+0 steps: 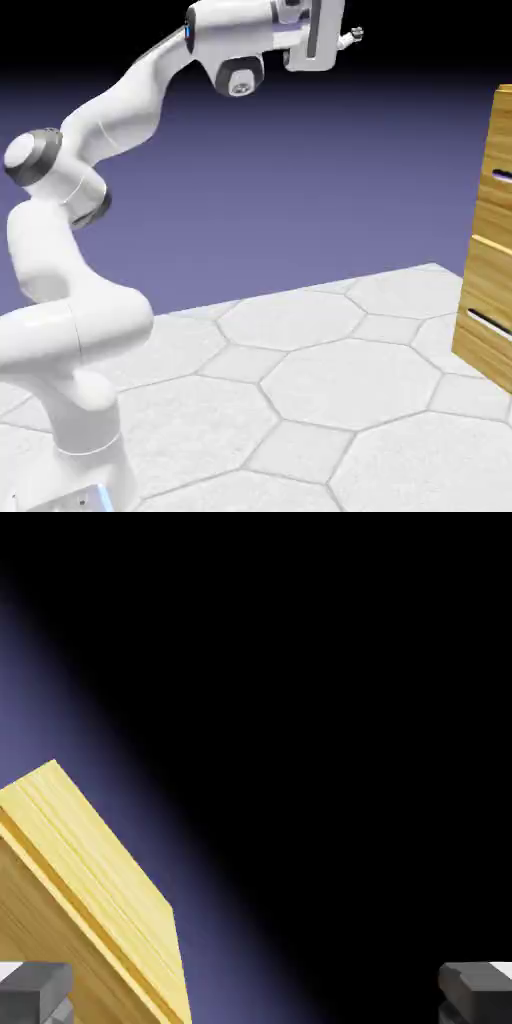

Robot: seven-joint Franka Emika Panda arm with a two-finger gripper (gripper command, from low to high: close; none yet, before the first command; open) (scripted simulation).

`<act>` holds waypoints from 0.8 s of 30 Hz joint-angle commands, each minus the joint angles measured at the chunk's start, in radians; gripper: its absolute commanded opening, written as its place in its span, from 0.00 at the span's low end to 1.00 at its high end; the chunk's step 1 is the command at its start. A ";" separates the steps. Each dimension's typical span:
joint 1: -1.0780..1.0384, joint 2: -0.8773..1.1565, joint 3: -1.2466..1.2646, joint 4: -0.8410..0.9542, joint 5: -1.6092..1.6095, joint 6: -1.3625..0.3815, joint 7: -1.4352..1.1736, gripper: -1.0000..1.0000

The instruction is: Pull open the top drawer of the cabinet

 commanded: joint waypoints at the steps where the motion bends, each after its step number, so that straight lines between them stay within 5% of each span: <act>1: -0.036 -0.015 0.021 0.021 0.044 -0.009 -0.042 1.00; 20: -0.717 -0.292 0.420 0.421 0.870 -0.171 -0.847 1.00; 24: -0.785 -0.302 0.437 0.509 0.894 -0.148 -0.858 1.00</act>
